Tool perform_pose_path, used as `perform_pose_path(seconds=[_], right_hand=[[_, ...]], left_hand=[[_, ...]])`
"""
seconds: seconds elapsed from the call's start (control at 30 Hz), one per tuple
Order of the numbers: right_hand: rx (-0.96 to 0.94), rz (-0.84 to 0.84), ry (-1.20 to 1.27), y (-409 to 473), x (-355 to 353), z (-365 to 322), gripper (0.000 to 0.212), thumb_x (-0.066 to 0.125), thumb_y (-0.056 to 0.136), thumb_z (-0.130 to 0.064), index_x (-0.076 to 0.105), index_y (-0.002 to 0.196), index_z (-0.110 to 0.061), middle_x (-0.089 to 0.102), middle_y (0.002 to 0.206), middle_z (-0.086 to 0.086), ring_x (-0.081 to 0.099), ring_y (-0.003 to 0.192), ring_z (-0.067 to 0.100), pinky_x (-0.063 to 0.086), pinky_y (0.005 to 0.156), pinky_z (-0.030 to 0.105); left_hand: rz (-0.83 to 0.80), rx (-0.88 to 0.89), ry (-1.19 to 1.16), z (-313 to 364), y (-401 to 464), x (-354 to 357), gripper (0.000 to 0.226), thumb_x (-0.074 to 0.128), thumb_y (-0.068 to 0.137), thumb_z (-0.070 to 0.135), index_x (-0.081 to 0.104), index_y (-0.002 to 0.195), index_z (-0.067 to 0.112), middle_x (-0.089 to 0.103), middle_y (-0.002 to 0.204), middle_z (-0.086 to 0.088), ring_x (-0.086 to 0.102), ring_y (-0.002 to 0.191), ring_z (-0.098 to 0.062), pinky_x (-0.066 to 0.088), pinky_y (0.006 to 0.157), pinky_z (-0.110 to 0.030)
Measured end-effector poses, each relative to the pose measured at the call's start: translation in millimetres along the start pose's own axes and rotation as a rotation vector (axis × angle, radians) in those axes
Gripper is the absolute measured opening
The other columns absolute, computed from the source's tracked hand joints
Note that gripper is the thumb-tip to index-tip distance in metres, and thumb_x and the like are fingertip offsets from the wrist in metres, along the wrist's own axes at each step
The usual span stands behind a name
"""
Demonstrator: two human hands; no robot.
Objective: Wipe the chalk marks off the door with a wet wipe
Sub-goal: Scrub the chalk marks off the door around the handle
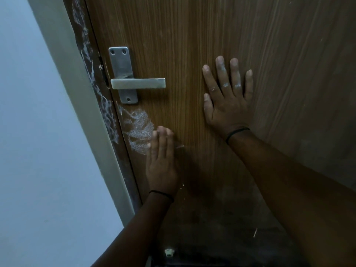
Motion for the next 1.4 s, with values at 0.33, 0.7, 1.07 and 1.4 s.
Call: perform_pose_path(seconds=[0.33, 0.7, 1.07, 1.4], right_hand=[[-0.006, -0.009, -0.018, -1, -1, 0, 0.055, 0.034, 0.101, -0.038, 0.024, 0.154, -0.026, 0.026, 0.161, 0.004, 0.02, 0.149, 0.03, 0.017, 0.118, 0.058], [0.003, -0.033, -0.018, 0, -3, 1, 0.055, 0.034, 0.102, -0.038, 0.024, 0.154, -0.025, 0.025, 0.161, 0.005, 0.02, 0.149, 0.031, 0.015, 0.119, 0.057], [0.002, -0.017, -0.024, 0, -5, 0, 0.054, 0.035, 0.102, -0.038, 0.026, 0.154, -0.025, 0.027, 0.16, 0.006, 0.022, 0.148, 0.031, 0.018, 0.118, 0.058], [0.002, -0.007, -0.016, -1, -3, 0, 0.054, 0.035, 0.102, -0.037, 0.025, 0.154, -0.026, 0.025, 0.161, 0.005, 0.019, 0.149, 0.03, 0.016, 0.118, 0.057]], left_hand=[[-0.005, -0.053, -0.001, -3, -5, 0, 0.054, 0.026, 0.103, 0.025, 0.018, 0.155, 0.009, 0.009, 0.164, -0.01, 0.005, 0.152, -0.026, 0.009, 0.123, -0.044], [-0.061, 0.075, 0.012, 20, -7, 13, 0.074, 0.053, 0.091, 0.006, 0.017, 0.155, 0.014, 0.007, 0.165, -0.006, 0.003, 0.152, -0.024, 0.008, 0.123, -0.043], [-0.068, 0.093, 0.021, 12, -8, 9, 0.073, 0.051, 0.093, 0.013, 0.015, 0.155, 0.011, 0.007, 0.164, -0.009, 0.004, 0.152, -0.025, 0.007, 0.123, -0.043], [-0.106, 0.135, 0.037, 18, -24, 13, 0.071, 0.05, 0.09, 0.008, 0.02, 0.154, 0.011, 0.01, 0.164, -0.009, 0.006, 0.151, -0.025, 0.02, 0.121, -0.047]])
Point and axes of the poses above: each hand's wrist, its own y-axis towards the middle knuckle, its own x-axis out of the palm, z = x × y, the point moved 6 cm from there along y, towards the middle knuckle
